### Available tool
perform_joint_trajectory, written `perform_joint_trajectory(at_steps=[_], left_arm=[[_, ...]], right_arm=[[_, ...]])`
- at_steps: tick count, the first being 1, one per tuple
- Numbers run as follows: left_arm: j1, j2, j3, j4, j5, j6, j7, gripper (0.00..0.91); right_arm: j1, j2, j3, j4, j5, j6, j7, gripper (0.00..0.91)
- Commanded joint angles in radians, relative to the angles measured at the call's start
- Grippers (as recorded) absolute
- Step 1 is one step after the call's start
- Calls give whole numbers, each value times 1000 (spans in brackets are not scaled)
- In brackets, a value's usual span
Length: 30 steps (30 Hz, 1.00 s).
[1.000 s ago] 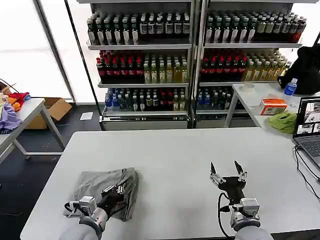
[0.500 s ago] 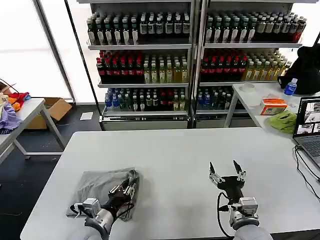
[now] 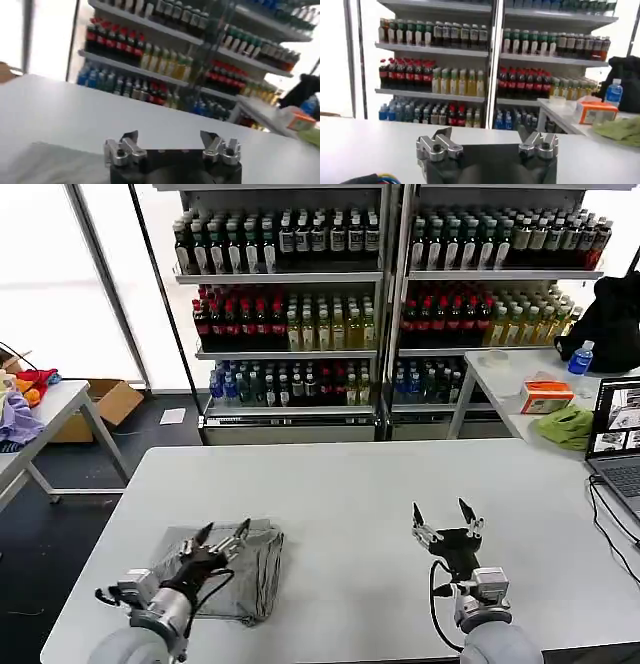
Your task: Fold and organize the clothes.
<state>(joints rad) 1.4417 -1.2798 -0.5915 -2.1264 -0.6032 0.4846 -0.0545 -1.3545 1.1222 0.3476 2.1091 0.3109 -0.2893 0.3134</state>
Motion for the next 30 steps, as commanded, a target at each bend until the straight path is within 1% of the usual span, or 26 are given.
perform_joint_trajectory(at_steps=[1,6,20,30], left_arm=[[66,69,-191,90,164,-23,15,907],[57,76,-192,131,193,-24,28,907],[65,43,-184,184,194,-18,56,907],[65,38,-179,211,177,-19,73,907]], right_arm=[[54,-15,-12,-10,18,-5,-2,907],[54,-13,-13,-13,23,-4,-3,907],[46,-10,-14,-10,21,-4,-3,907],[24,-5,-10,-6,16,1,-3,907]])
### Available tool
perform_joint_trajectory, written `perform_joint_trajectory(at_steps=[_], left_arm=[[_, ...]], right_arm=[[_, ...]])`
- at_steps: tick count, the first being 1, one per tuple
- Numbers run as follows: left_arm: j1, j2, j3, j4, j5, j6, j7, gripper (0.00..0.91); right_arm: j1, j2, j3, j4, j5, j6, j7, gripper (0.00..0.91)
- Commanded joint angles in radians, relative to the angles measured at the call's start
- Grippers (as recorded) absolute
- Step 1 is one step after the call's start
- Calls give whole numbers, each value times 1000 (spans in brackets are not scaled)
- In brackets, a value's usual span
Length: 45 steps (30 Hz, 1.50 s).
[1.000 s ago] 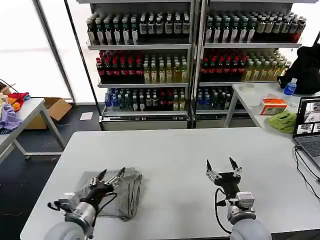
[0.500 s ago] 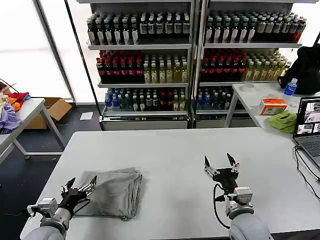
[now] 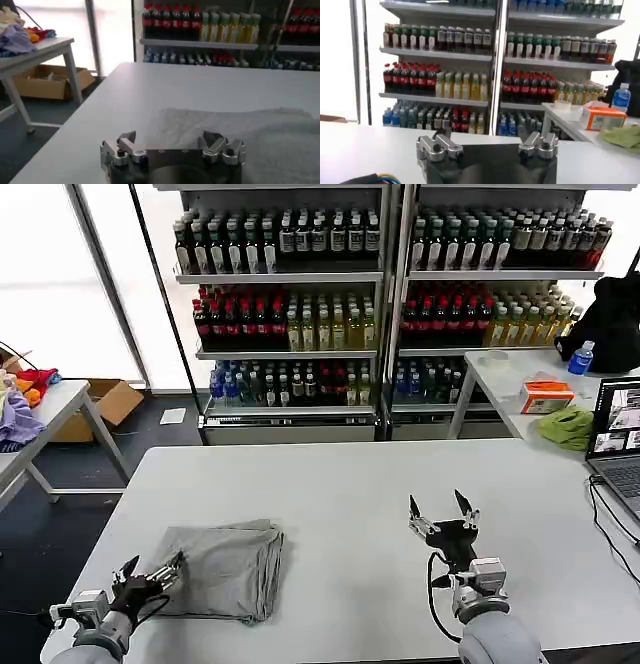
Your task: Fold and organize the clothes.
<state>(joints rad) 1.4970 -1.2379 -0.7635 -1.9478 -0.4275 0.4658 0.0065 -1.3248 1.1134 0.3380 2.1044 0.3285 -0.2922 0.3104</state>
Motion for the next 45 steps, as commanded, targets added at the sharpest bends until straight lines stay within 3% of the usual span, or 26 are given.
perform_joint_trajectory(at_steps=[1,3,4,5,6,13,26,35,39,45], left_arm=[[10,-7,-4,34,0,-1,16,907],[13,-13,5,34,-7,-1,17,645],[14,-17,9,34,-7,-1,19,191],[14,-20,13,33,-9,0,23,71],[15,-23,15,32,-15,1,27,10],[14,-31,23,26,-107,38,25,0],[-2,-26,25,32,-117,29,25,0],[-5,5,-52,30,-157,11,24,0],[-7,68,-153,33,-213,12,24,0],[-8,232,-345,61,-278,23,23,0]], right_arm=[[-6,5,-1,-3,-1,5,-1,907],[-5,7,-4,-8,-3,7,0,907],[-4,9,-5,-9,-4,7,0,907],[-3,10,-6,-8,-4,7,0,907],[-3,11,-6,-6,-4,6,0,907],[-10,8,1,2,-3,6,-1,907],[-22,18,10,6,-5,13,0,907],[-15,15,9,-4,-5,14,2,907],[-4,12,7,-5,-4,12,2,907],[-3,10,6,-7,-1,13,2,907]])
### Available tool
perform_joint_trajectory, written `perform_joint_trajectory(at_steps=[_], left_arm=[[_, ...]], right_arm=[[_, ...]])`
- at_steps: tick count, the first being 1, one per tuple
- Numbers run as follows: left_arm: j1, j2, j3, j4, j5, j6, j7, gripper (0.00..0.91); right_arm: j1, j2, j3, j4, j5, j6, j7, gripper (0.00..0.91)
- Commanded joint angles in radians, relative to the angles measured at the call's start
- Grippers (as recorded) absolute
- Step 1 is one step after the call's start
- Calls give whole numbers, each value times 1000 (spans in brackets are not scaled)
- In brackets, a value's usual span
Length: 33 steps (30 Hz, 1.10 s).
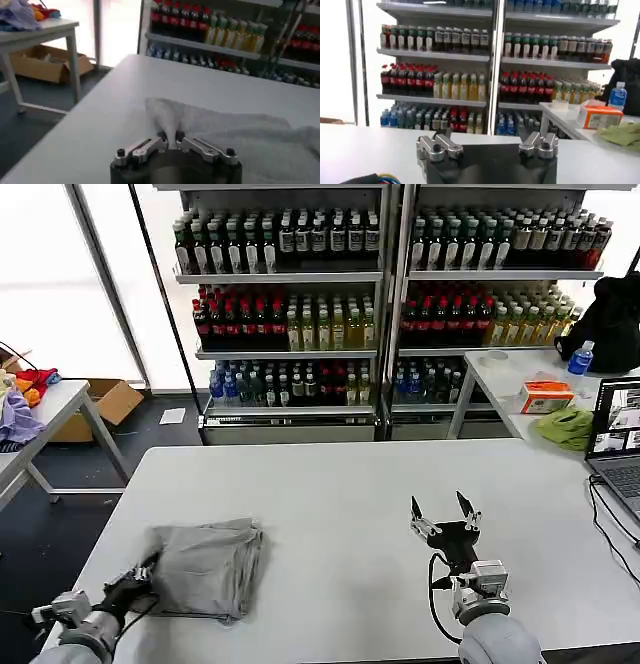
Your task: Fold and organize the clothes.
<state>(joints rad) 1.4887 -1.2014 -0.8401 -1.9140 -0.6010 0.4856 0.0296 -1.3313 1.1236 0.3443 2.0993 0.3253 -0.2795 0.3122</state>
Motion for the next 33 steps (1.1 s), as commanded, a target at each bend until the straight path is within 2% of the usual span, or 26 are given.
perform_joint_trajectory(at_steps=[1,2,6,9,13,17,22,29,33], left_arm=[[0,211,-286,30,-103,2,3,0],[1,247,-312,42,-92,-2,5,0],[10,303,-378,28,-65,-5,21,0],[35,304,-374,-46,-34,-10,38,0],[59,261,-286,-190,-4,-2,42,0],[77,176,-127,-339,-6,32,3,0],[69,85,127,-432,44,59,-39,0],[3,-18,460,-425,128,91,-124,0],[-82,-78,594,-309,191,85,-128,0]], right_arm=[[5,0,0,-3,3,0,0,907],[6,0,-1,-4,2,0,1,907],[6,0,-1,-3,3,1,1,907],[0,3,2,-1,2,1,2,907],[-12,9,7,3,-1,2,4,907],[-34,21,22,13,-11,3,3,907],[-61,59,39,23,-28,1,5,907],[-96,105,64,20,-64,4,3,907],[-125,125,70,24,-94,4,4,907]])
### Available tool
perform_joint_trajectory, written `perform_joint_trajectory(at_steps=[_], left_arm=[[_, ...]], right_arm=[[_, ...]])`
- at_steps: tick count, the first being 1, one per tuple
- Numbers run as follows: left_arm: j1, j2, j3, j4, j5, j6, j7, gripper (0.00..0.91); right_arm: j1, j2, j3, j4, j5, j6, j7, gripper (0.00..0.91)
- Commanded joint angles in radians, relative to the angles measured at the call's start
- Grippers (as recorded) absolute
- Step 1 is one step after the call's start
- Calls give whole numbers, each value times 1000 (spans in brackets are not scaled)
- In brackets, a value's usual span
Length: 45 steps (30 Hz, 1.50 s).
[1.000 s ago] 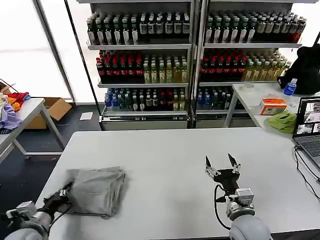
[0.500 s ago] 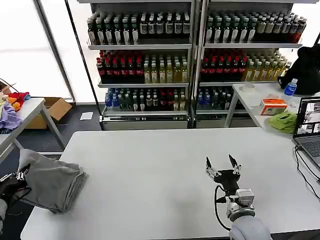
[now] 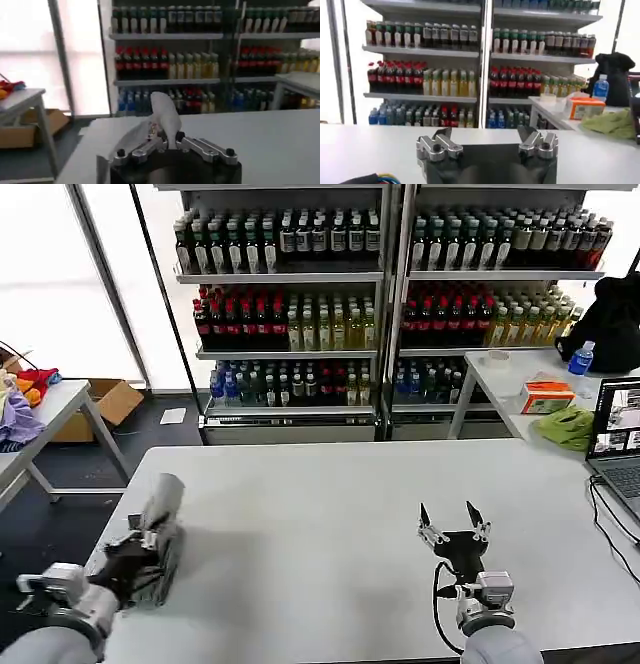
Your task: Fold and organize the clothes.
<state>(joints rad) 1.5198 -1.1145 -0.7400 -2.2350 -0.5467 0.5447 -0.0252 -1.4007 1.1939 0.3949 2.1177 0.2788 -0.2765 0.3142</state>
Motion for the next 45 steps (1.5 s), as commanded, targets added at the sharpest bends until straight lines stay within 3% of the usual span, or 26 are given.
perform_joint_trajectory(at_steps=[1,7,8,9,12,20,27,34,39,45], left_arm=[[-147,-178,517,44,132,24,-88,0],[-260,-295,630,174,158,32,-91,10],[-268,-301,631,193,169,31,-83,222],[-280,-303,628,222,173,31,-81,282],[-305,-297,615,270,170,27,-82,907],[-326,-275,606,200,-41,-59,-69,907],[-324,-207,492,170,-40,-47,-111,907],[-256,-35,303,153,-46,5,-69,907],[-210,44,219,129,-93,11,-64,907],[-158,58,171,97,-104,19,-64,907]], right_arm=[[-59,55,19,4,-53,0,2,907],[-85,67,20,15,-81,-4,1,907],[-87,66,21,19,-85,-5,1,907],[-87,61,22,21,-84,-7,0,907],[-77,55,29,16,-77,-10,1,907],[-38,50,-29,-6,-48,-47,10,907],[86,-15,-94,4,289,-186,49,907],[246,-75,-254,-59,524,-253,92,907],[333,-67,-380,-109,642,-296,131,907],[403,-42,-468,-157,639,-302,166,907]])
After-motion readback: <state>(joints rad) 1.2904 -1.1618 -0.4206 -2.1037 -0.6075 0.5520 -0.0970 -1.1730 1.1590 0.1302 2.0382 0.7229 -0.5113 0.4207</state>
